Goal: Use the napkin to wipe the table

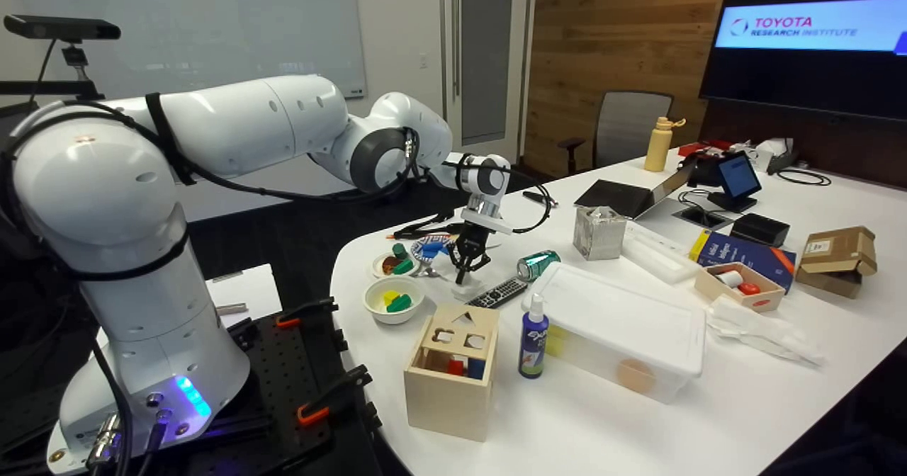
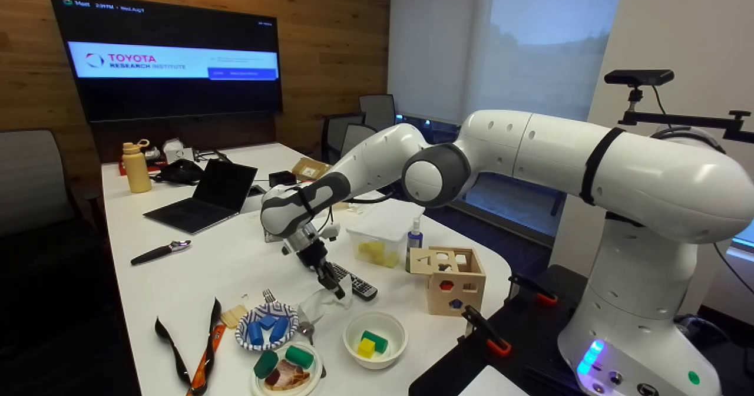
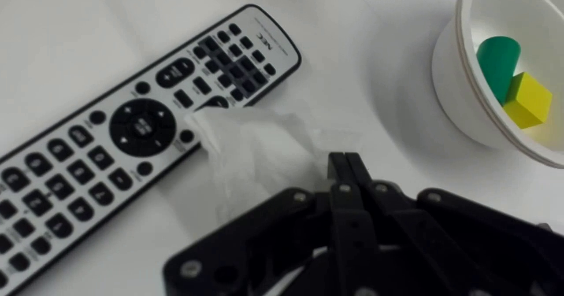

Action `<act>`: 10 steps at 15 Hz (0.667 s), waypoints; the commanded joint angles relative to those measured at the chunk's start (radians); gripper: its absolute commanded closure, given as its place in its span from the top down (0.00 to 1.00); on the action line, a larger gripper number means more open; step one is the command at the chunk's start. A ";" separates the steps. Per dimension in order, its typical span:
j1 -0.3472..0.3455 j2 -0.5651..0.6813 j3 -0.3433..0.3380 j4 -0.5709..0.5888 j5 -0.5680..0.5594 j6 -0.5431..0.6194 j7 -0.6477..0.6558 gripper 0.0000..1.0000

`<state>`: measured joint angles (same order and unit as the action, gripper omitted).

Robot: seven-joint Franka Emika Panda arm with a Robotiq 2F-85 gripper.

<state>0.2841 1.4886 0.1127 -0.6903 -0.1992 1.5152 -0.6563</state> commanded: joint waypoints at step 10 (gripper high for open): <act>0.104 -0.009 -0.022 0.196 -0.015 -0.104 0.012 0.00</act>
<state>0.3397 1.4799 0.1044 -0.5744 -0.2056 1.4459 -0.6446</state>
